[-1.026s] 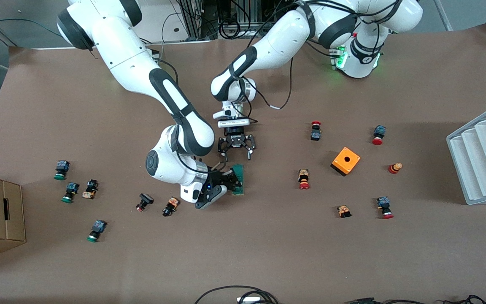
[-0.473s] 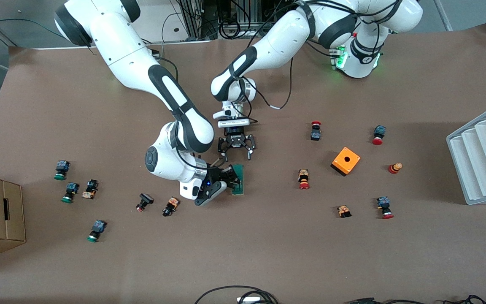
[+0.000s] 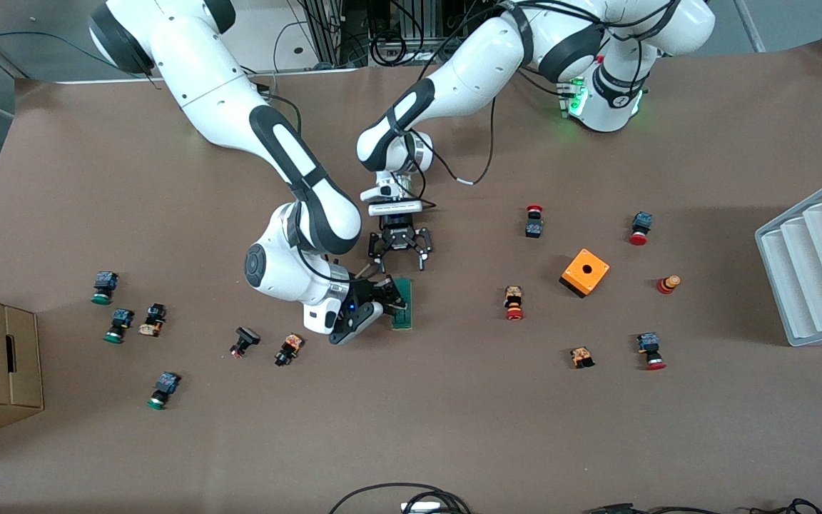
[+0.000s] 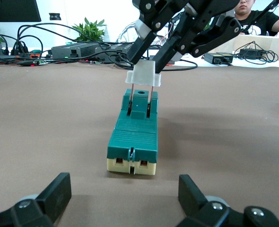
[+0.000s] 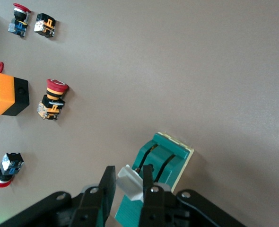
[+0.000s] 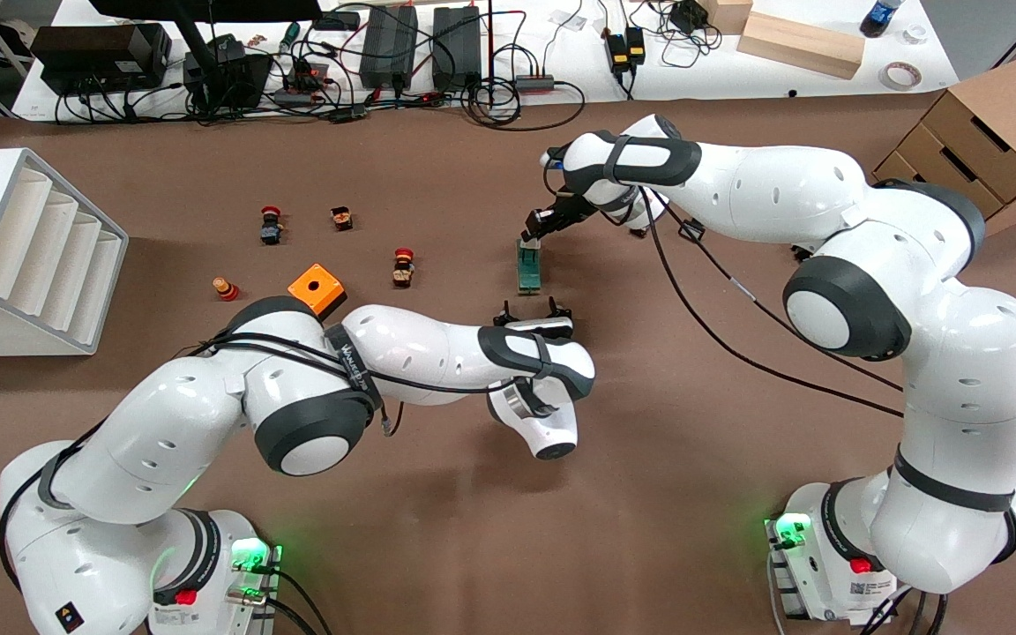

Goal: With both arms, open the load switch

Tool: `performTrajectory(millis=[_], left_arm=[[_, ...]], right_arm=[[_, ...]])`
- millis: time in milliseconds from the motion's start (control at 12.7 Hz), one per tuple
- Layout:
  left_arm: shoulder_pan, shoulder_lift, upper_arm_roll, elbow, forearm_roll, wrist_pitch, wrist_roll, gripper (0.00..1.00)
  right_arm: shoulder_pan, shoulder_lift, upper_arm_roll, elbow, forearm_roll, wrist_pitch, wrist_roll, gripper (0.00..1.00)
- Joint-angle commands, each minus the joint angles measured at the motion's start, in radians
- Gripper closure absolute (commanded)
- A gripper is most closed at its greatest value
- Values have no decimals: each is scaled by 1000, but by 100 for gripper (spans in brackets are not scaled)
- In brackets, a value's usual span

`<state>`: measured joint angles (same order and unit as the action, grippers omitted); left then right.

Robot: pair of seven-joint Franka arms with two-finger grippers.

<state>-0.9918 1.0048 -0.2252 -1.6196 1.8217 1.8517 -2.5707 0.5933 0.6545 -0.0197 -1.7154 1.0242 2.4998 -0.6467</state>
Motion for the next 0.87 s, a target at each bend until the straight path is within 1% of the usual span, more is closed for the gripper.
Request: performTrajectory(millis=[0,316,395,552,710,789], left_arm=[[7,49,7,17,7,18,-28,0],[5,49,7,13,7,9,-46,0],[5,49,7,13,7,9,-46,0],[5,49,7,15,7,9,-46,0],[5,49,7,15,7,9,-46,0],[5,49,7,15,7,9,-46,0]], right_arm=[[2,-98,-11,-144,33,-12,-34,72],[0,-112,-11,-170,33,-10,-51,72],[0,-112,-11,-170,33,-12,-48,71],[-1,-116,-11,-168,34,-12,-36,29],[-6,-125,-11,-167,34,-12,-36,29],[-7,-127,-11,-167,34,-12,-34,40]])
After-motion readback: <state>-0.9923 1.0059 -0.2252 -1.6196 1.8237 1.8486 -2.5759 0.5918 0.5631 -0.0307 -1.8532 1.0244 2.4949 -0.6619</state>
